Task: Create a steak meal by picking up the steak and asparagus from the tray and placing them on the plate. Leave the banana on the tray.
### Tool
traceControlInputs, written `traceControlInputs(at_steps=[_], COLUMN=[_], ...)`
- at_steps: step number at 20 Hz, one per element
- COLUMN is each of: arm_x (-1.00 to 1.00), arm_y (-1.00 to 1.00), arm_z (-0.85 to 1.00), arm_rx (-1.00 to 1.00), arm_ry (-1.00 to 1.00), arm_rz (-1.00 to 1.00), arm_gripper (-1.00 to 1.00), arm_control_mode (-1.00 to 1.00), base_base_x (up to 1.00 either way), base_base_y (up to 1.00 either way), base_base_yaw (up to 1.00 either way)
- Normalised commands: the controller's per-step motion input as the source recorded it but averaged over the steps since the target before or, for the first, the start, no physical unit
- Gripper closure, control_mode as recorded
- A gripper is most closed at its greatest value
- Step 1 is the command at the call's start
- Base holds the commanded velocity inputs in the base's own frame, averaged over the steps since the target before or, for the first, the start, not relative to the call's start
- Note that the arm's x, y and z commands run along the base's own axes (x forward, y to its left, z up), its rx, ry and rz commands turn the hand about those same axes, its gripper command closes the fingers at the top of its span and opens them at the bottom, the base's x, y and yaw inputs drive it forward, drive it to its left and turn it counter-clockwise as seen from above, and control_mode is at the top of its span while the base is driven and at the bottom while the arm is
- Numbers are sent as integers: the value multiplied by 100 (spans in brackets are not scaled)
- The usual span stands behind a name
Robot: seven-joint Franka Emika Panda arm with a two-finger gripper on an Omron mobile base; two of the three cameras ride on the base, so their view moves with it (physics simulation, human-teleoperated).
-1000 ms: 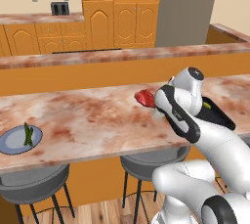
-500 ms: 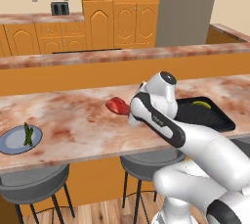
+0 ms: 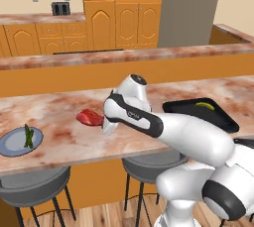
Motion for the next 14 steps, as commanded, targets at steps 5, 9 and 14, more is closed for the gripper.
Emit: traceControlInputs(at_steps=[5,9,14], arm_x=[0,0,8], arm_y=[100,100,96], arm_z=[-21,-15,0], arm_rx=[0,0,-3], arm_ry=[7,1,0], arm_rz=[16,16,12], arm_gripper=[100,100,100], arm_control_mode=[-100,-100,-100], base_base_x=[0,0,0], base_base_y=[0,0,0], base_base_yaw=[0,0,0])
